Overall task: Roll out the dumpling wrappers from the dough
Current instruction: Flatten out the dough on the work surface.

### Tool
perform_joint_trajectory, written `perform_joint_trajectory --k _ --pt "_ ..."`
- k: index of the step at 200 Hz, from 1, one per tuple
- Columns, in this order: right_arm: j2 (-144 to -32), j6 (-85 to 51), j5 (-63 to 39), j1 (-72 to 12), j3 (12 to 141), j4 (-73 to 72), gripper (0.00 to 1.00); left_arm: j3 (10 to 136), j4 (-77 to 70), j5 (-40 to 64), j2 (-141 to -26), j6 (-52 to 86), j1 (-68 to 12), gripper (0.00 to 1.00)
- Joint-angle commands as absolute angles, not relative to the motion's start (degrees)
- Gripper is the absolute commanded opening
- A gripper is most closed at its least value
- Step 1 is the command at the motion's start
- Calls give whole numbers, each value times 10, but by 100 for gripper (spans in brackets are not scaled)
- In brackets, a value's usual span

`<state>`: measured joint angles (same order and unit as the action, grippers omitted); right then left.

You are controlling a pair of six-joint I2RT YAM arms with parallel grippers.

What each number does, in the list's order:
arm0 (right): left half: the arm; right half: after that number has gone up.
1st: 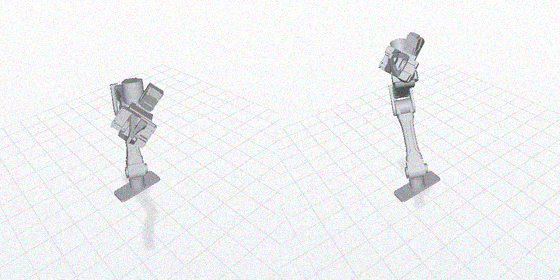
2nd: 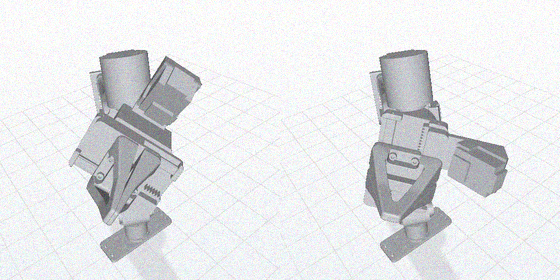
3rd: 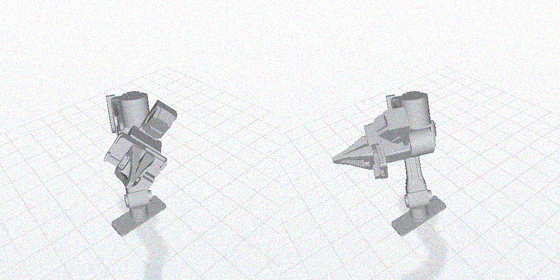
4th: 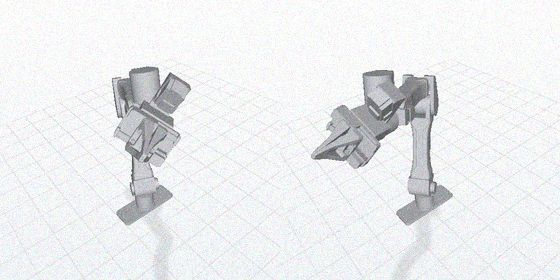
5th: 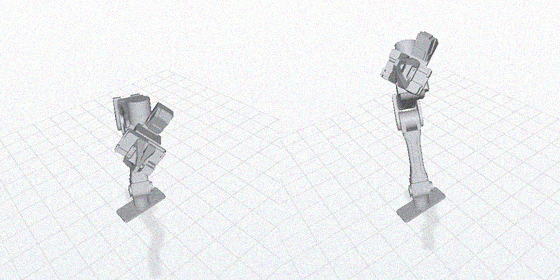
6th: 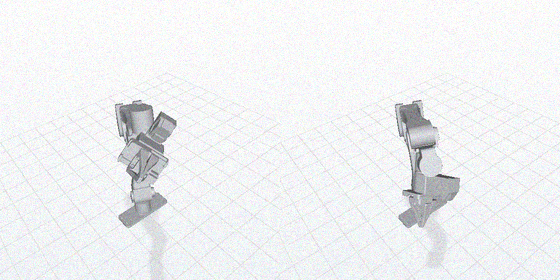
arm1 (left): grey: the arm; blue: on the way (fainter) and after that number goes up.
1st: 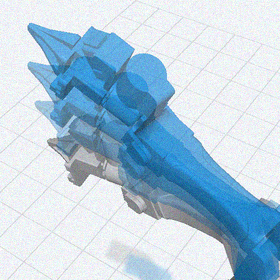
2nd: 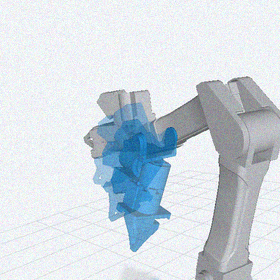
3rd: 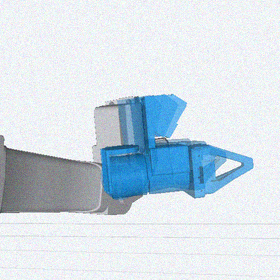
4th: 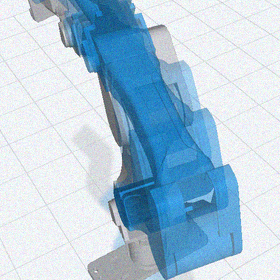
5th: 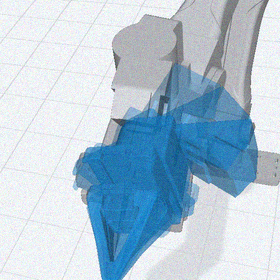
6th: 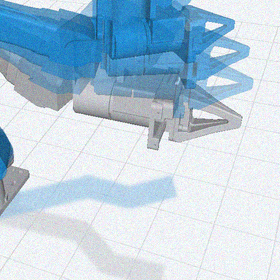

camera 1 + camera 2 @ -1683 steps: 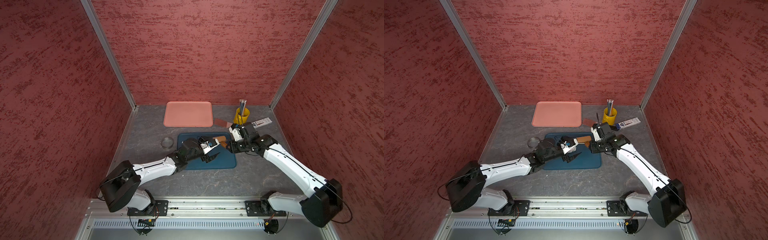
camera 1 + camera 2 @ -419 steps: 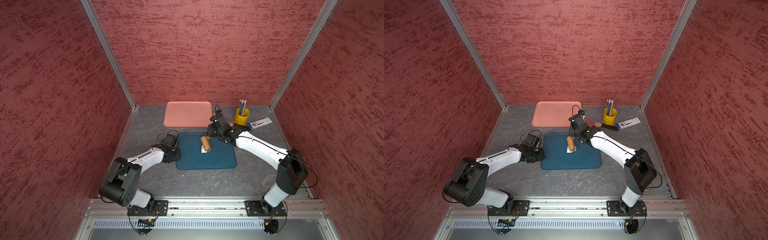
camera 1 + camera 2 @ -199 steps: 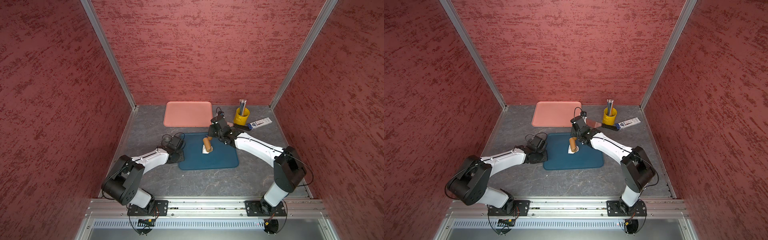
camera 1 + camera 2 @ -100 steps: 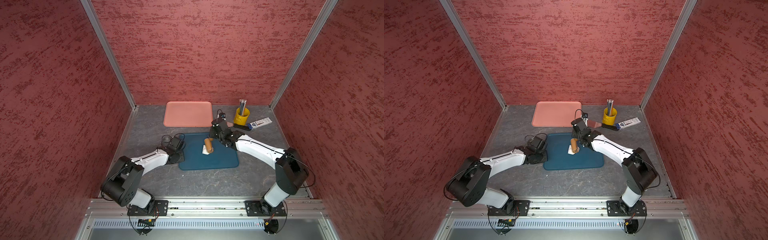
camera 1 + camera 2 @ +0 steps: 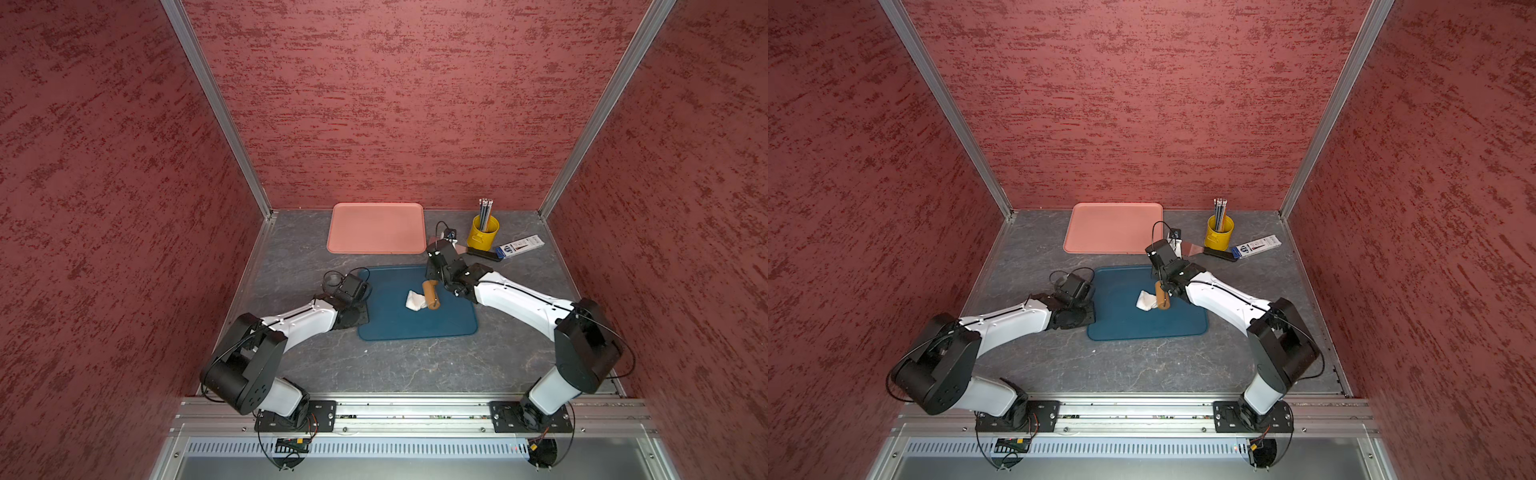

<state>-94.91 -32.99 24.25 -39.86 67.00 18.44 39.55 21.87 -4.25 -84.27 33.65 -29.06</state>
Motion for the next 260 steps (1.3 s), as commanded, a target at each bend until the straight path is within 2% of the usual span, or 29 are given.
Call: perform_joint_trajectory --k 1,42,79,112,139,157,216,242,260 --pt "-1000 -348 172 -440 634 277 0 396 224 -90 -828 361 -287 0" --pt "-905 -315 231 -377 595 282 0 385 208 -81 -818 346 -288 0" --pt "-840 -299 157 -405 614 165 0 379 181 -64 -814 338 -297 0" --pt "-859 -315 116 -410 618 60 0 377 181 -57 -811 331 -301 0" --pt "-887 -303 171 -404 599 30 0 382 187 -57 -814 323 -301 0" --pt "-883 -303 135 -401 572 -20 0 382 186 -52 -815 320 -301 0" --pt "-838 -255 165 -408 616 14 0 381 189 -54 -817 318 -301 0" --pt "-898 -280 97 -414 656 8 0 389 191 -55 -824 316 -301 0" --pt "-944 -295 108 -420 663 11 0 393 199 -55 -826 318 -301 0"
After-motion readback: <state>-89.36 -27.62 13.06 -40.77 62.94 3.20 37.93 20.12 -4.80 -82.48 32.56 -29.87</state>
